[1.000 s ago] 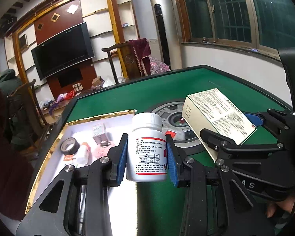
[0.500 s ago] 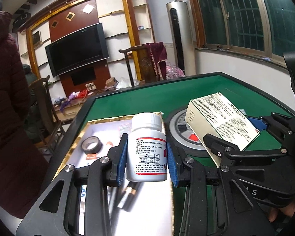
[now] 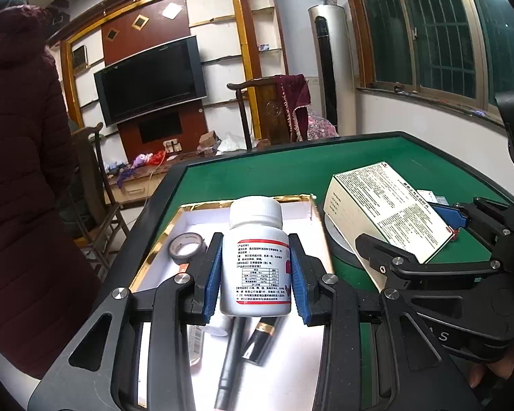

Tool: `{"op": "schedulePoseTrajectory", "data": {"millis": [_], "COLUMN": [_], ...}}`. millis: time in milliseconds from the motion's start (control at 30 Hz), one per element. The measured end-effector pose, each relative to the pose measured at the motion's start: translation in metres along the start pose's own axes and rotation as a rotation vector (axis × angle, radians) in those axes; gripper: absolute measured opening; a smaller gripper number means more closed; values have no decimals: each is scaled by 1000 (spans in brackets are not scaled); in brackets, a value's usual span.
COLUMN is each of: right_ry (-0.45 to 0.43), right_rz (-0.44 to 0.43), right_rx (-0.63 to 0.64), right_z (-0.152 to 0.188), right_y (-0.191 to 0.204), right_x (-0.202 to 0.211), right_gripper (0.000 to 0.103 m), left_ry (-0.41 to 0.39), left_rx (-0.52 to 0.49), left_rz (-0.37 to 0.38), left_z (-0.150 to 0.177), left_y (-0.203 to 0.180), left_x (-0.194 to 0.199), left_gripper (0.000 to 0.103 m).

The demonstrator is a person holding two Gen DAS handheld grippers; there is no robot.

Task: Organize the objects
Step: 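Lower the bottle and the cream box into the tray and open both tools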

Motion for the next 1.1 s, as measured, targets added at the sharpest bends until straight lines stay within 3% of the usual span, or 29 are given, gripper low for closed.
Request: {"op": "schedulePoseTrajectory", "data": {"millis": [433,800,1100], "right_ry": [42,106,99], "right_rz": [-68,-147,-128], "right_rx": [33,100,190], "right_z": [3,24,34], "right_y": [34,80,115], "right_x": [-10,-19,-21], "right_gripper": [70,70,70], "left_ry": [44,246,361], "left_rx": [100,255,213], "left_rz": [-42,12,43], "left_z": [-2,7,27], "left_y": [49,128,116], "left_x": [-15,-63,-84], "left_gripper": [35,35,35]}}
Point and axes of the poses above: each gripper's, at about its wrist camera, not at the fingertips, and x roughly against the way its jaws point, y to its left, z to its underside, the point moved 4 cm from there along -x, roughly the way its jaws point, and after that the axes turned 11 degrees about y, right-handed, at the moved point
